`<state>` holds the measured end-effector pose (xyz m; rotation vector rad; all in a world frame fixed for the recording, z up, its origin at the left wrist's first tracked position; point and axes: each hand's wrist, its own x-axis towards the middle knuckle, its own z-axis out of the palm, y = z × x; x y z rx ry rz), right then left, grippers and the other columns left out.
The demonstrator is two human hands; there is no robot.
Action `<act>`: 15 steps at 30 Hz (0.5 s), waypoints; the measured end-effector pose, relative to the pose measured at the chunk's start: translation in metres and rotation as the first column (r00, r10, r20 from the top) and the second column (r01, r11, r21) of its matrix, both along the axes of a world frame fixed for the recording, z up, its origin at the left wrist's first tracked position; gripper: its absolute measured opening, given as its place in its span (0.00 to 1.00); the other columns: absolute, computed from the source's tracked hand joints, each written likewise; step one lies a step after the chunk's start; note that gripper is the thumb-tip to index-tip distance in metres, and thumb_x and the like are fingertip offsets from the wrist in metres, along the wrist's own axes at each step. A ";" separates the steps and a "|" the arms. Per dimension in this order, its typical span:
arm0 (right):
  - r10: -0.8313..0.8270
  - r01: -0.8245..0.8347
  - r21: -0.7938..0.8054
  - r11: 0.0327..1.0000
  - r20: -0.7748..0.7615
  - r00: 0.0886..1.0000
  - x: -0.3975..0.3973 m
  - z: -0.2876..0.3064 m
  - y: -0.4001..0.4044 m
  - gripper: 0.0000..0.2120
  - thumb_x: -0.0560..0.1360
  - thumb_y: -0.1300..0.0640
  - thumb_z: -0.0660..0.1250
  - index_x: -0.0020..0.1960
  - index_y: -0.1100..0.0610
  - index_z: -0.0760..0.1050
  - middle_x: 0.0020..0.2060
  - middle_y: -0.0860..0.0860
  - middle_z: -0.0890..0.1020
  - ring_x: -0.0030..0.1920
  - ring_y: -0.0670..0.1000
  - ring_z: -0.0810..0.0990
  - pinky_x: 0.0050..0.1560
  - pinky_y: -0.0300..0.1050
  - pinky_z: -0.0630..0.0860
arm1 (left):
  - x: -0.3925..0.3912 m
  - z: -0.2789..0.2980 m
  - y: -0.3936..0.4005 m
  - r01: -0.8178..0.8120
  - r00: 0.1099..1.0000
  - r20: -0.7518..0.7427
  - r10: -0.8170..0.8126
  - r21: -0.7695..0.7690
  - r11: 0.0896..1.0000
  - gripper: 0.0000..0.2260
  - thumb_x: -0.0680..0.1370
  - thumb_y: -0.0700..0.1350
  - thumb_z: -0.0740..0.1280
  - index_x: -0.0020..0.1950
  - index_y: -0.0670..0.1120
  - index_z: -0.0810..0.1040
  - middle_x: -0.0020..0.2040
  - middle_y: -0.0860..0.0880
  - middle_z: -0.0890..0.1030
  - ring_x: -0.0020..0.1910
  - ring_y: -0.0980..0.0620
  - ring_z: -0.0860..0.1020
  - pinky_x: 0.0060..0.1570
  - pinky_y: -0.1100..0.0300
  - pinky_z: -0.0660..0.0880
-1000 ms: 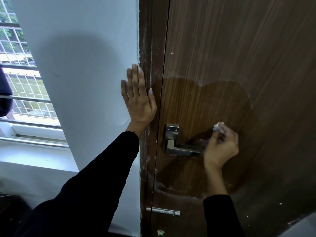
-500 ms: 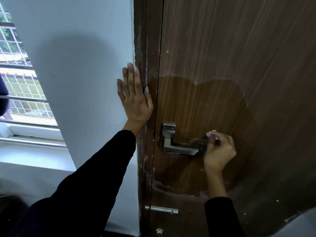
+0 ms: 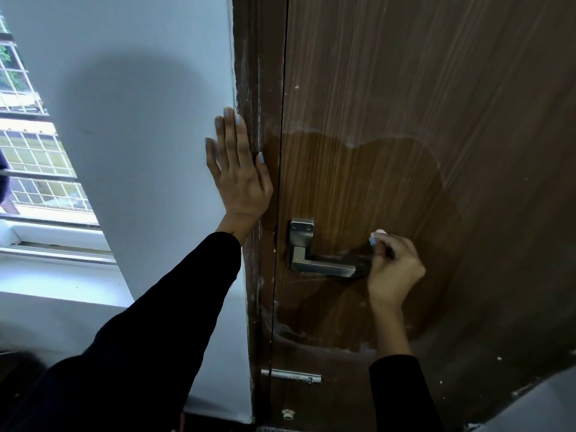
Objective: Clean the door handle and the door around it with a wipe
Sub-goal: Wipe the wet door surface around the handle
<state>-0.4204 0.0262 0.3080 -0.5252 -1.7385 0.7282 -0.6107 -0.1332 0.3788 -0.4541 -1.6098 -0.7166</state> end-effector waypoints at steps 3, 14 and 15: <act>0.111 -0.122 0.074 0.990 0.132 0.985 -0.003 -0.011 -0.002 0.06 0.68 0.69 0.71 0.43 0.62 0.82 0.41 0.55 0.83 0.41 0.47 0.79 0.46 0.23 0.68 | 0.000 0.000 0.000 0.003 1.000 -0.010 -0.003 0.001 1.000 0.24 0.80 0.44 0.57 0.73 0.36 0.61 0.74 0.36 0.64 0.75 0.40 0.59 0.75 0.47 0.49; 0.000 0.001 0.020 1.000 -0.023 1.000 0.004 -0.023 0.001 0.10 0.69 0.72 0.68 0.49 0.65 0.81 0.47 0.56 0.82 0.49 0.50 0.79 0.53 0.33 0.71 | 0.004 0.002 -0.001 0.004 1.000 -0.002 -0.004 0.004 1.000 0.24 0.79 0.43 0.59 0.74 0.36 0.61 0.74 0.36 0.64 0.75 0.40 0.59 0.75 0.47 0.50; 0.018 -0.019 0.036 0.999 0.033 0.999 0.005 -0.029 0.000 0.10 0.69 0.72 0.69 0.49 0.65 0.81 0.46 0.57 0.82 0.48 0.51 0.80 0.52 0.34 0.72 | 0.004 0.002 -0.001 0.004 1.000 -0.001 -0.004 0.005 1.000 0.24 0.79 0.44 0.58 0.74 0.36 0.61 0.74 0.36 0.64 0.75 0.40 0.59 0.75 0.47 0.50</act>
